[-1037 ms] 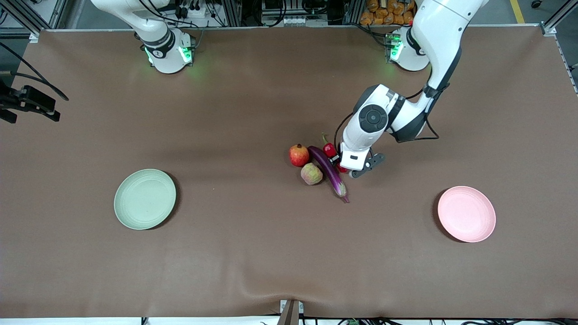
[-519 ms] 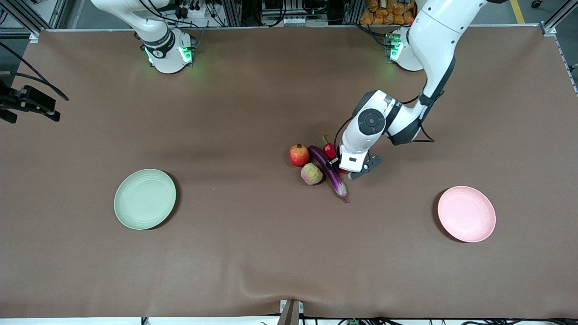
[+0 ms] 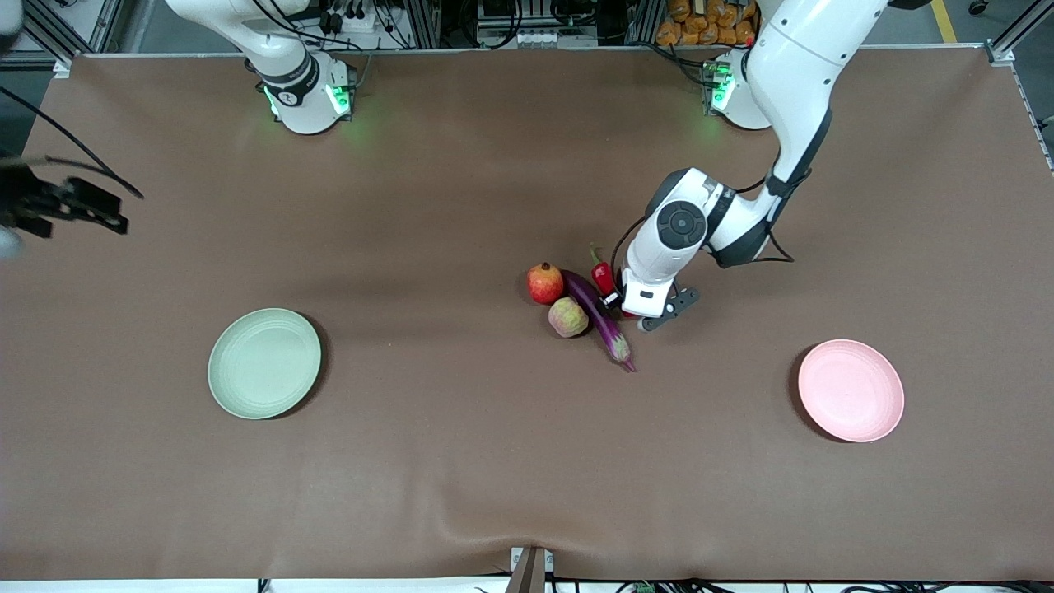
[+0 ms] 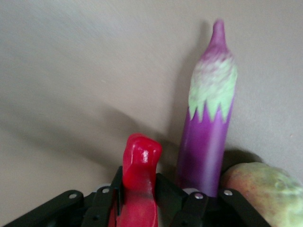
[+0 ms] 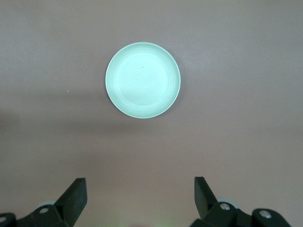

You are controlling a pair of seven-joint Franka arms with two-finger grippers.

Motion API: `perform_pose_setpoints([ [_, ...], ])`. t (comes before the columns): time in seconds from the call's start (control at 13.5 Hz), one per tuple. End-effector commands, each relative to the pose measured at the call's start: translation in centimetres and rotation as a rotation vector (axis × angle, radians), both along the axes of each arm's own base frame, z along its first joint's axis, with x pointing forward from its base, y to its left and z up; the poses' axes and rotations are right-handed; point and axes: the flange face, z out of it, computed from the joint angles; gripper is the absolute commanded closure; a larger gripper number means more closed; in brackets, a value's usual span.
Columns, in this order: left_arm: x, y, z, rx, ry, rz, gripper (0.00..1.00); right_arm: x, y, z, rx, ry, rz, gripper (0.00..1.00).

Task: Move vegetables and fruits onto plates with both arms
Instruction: 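Carry the pepper toward the pink plate while the right gripper reaches out, then lower the pepper onto the pink plate while the right gripper nears the apple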

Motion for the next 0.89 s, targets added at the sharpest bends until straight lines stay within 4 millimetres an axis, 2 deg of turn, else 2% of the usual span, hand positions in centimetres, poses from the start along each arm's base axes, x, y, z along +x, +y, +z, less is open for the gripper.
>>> perform_pose_setpoints([
  [0.0,1.6,4.6,7.2,0.068,-0.017,-0.039,1.00,1.0,3.7,-1.5,0.008,0.021,0.059,0.00],
  [0.07,2.6,7.2,8.6,0.082,-0.011,-0.063,1.00,1.4,5.3,-2.3,0.008,0.030,0.079,0.00],
  [0.22,4.4,13.6,10.0,0.099,0.015,-0.131,1.00,2.4,10.7,-4.6,0.030,0.033,0.136,0.00],
  [0.37,6.3,20.9,9.6,0.091,0.026,-0.194,1.00,3.2,15.0,-5.8,0.069,-0.014,0.074,0.00],
  [0.52,8.4,28.2,9.4,0.102,0.006,-0.247,1.00,3.3,19.8,-8.6,0.046,0.005,-0.007,0.00],
  [0.74,11.4,34.5,9.6,0.090,-0.029,-0.360,1.00,3.0,26.9,-12.6,0.052,0.016,-0.073,0.00],
  [0.81,12.5,36.6,9.3,0.080,-0.040,-0.397,1.00,2.3,29.9,-14.7,0.076,0.058,-0.112,0.00],
])
